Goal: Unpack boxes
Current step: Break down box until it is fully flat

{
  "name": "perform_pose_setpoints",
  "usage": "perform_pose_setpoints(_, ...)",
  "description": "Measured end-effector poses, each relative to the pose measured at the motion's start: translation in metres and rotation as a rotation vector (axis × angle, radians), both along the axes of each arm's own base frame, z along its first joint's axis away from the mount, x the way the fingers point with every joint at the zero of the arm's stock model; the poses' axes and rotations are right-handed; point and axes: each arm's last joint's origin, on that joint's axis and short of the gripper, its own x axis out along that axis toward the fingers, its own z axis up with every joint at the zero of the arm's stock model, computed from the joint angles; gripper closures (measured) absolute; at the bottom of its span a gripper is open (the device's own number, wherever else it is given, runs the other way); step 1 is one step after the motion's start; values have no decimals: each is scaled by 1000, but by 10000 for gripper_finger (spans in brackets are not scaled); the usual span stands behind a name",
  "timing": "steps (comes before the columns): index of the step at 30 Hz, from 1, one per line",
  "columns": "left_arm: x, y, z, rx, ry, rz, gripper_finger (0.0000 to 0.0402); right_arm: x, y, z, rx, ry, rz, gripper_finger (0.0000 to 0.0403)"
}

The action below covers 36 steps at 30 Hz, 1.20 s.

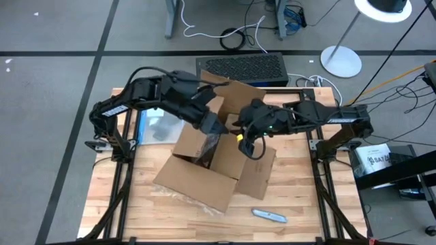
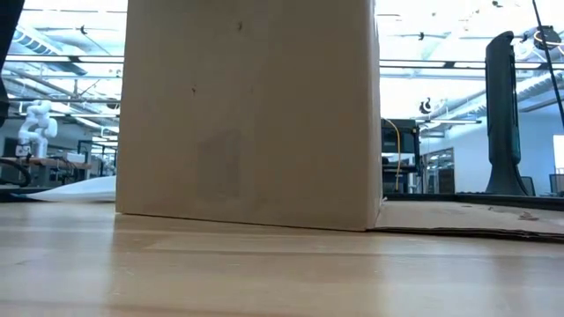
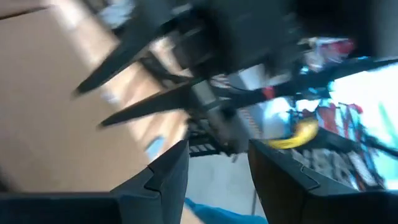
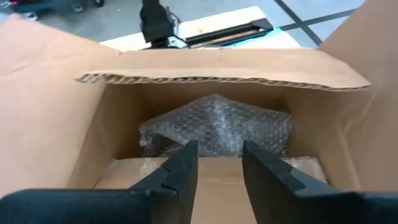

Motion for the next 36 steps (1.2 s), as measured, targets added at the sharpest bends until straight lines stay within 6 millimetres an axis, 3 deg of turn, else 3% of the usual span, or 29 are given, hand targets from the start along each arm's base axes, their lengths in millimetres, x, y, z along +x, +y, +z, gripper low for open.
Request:
perform_pose_setpoints(7,10,-13,14,32,-206,-143,231,-1,2,-1,-7,13,6,287)
perform_pose_setpoints(10,11,-12,3,94,-111,-97,231,-3,2,-4,-7,52,1,287)
perform_pose_setpoints(15,-1,-7,-20,371,142,11,231,-6,2,-7,-6,92,-5,287)
perform_pose_setpoints(21,-16,-4,-34,461,376,81,231,-5,-1,-7,14,89,-28,287)
perform_pose_setpoints(24,-25,-3,-40,517,485,81,231,3,-7,-11,49,76,-58,287)
perform_pose_setpoints(31,-41,2,-28,567,440,123,231,44,-20,-35,143,71,-26,287)
perform_pose_setpoints(36,-62,11,-15,597,406,223,231,53,-29,-61,157,228,-56,287)
